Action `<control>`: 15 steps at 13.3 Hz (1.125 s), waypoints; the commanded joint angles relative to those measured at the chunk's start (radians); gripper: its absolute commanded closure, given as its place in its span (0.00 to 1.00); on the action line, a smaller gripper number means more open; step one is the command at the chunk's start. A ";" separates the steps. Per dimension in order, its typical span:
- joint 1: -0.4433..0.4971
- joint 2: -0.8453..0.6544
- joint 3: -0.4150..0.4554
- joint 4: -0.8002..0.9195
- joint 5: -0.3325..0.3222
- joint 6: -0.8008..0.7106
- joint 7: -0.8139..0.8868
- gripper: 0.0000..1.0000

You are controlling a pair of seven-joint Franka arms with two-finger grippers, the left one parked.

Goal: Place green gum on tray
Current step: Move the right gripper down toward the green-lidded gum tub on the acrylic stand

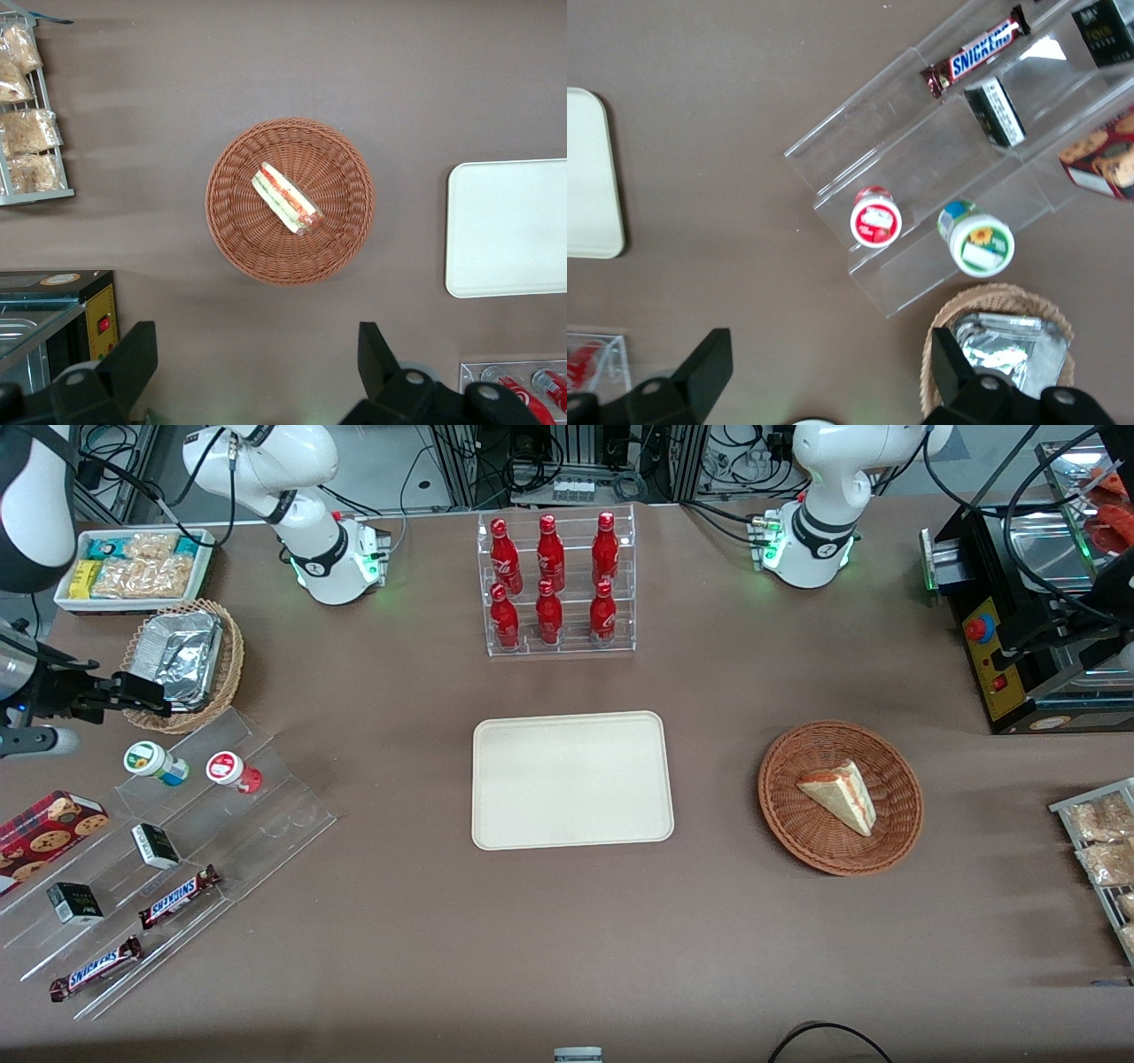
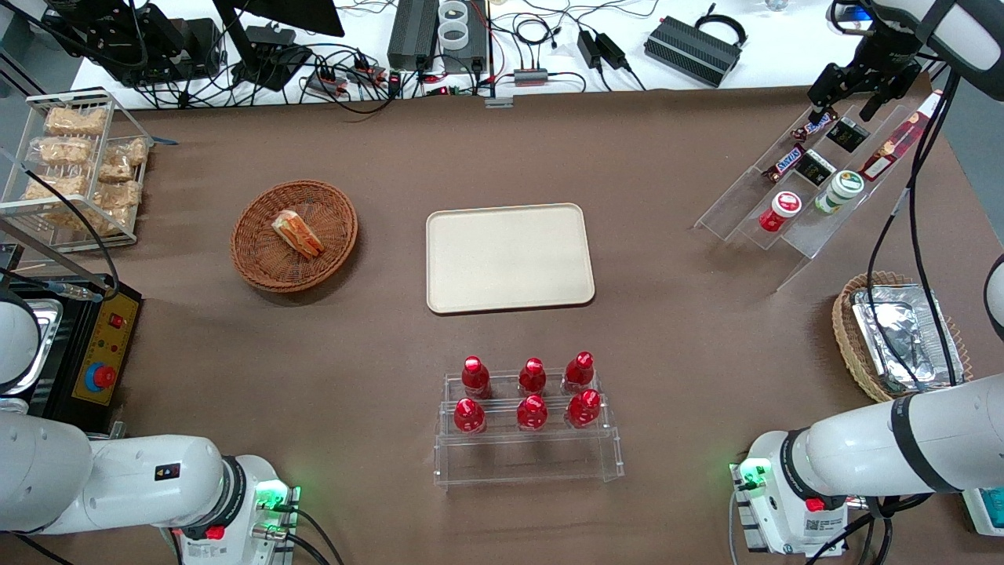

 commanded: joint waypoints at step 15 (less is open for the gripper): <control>-0.179 0.044 -0.007 -0.307 -0.004 0.472 -0.928 0.00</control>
